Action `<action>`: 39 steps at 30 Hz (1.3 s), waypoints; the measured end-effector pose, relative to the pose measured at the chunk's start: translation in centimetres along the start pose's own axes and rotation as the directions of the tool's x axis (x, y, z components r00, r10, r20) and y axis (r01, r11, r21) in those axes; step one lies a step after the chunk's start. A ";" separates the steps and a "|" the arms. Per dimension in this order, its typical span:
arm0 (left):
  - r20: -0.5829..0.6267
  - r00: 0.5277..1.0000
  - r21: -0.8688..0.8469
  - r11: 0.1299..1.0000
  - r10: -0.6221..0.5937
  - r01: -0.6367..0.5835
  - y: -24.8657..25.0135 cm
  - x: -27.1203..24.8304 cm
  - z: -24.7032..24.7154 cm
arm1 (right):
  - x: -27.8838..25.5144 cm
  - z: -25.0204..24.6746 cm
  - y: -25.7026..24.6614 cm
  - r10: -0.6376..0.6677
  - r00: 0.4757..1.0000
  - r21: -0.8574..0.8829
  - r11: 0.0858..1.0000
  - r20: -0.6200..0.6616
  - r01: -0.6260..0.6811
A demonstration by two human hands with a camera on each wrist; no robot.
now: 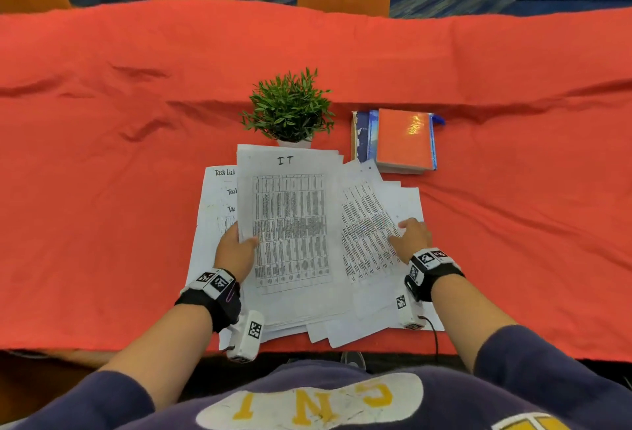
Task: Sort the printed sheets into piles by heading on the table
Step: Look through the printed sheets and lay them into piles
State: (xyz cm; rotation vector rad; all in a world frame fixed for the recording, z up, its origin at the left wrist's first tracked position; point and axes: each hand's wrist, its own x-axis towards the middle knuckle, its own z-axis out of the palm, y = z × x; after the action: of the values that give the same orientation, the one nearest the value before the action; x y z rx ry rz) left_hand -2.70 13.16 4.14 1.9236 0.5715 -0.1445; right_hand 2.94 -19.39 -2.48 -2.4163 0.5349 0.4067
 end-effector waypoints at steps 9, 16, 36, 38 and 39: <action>-0.098 0.993 -0.032 0.997 -0.073 0.070 -2.3 1.1 -2.0 | 2.2 0.4 2.9 0.207 0.978 -0.230 0.952 -0.003 -0.202; -0.108 0.989 -0.040 0.994 -0.102 0.098 -2.6 1.6 -2.0 | 2.3 -0.6 3.3 0.222 0.975 -0.236 0.947 -0.002 -0.217; -0.095 0.992 -0.144 0.988 -0.078 0.063 1.0 1.5 -0.2 | -3.5 -7.2 -0.5 -0.086 0.995 0.793 0.602 -0.053 0.094; -0.051 0.996 -0.196 0.978 -0.077 0.066 2.1 1.3 0.4 | -4.0 -5.5 -1.9 -0.118 0.992 0.757 0.646 -0.035 0.104; -0.025 0.997 -0.221 0.973 -0.075 0.068 2.5 1.2 0.7 | -4.2 -4.6 -2.5 -0.144 0.989 0.730 0.674 -0.022 0.114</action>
State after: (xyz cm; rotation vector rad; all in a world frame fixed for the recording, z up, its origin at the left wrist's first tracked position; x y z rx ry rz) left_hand -0.41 12.14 5.50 1.6940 0.6525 -0.0909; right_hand 1.19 -19.37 3.97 -1.6387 0.3986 0.1252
